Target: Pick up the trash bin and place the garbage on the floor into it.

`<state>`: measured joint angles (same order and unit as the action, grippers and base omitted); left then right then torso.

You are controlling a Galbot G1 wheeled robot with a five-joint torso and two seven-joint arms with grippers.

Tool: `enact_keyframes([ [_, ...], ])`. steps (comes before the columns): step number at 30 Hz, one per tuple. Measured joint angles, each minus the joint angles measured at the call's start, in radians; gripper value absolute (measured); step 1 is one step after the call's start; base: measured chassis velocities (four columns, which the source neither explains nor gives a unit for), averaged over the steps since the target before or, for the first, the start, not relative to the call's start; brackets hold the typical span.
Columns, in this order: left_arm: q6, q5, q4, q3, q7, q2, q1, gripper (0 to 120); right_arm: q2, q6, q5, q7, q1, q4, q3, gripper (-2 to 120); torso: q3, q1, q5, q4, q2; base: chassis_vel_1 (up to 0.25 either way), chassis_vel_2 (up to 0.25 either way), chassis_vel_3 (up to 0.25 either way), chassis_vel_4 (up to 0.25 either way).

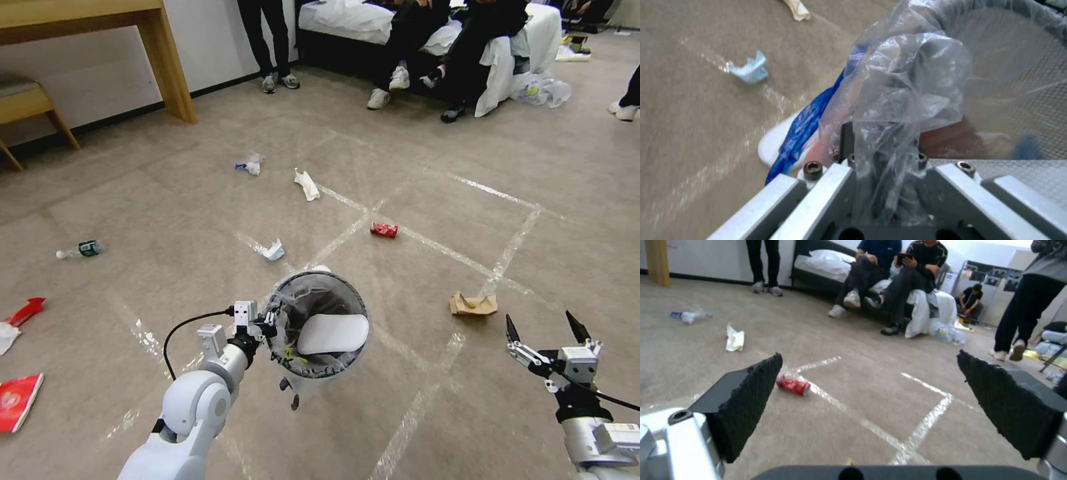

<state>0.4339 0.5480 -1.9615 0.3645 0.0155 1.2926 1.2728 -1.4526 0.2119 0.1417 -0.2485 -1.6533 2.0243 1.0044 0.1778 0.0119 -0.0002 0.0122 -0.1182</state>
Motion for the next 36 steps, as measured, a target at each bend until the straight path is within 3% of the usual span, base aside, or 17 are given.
enact_keyframes([
  [15,0.001,-0.003,-0.01,0.0,0.006,0.015,0.008,1,0.001,0.016,0.015,0.001,-0.004,-0.011,-0.001,100,0.001,0.001,0.0003,-0.0002,0.0,-0.262,0.255,0.255,-0.263],
  [24,0.005,-0.005,-0.014,0.0,0.007,0.019,0.011,1,0.002,0.011,0.036,-0.003,-0.005,-0.026,0.0,100,0.0,0.0,0.0002,0.0001,0.0,-0.003,0.008,0.001,0.001],
  [36,0.008,0.002,-0.006,-0.001,0.013,0.003,-0.021,1,0.057,-0.017,0.066,-0.013,0.028,-0.086,0.009,100,0.0,0.0,0.0002,0.0,0.0,0.005,-0.006,-0.003,0.003],
])
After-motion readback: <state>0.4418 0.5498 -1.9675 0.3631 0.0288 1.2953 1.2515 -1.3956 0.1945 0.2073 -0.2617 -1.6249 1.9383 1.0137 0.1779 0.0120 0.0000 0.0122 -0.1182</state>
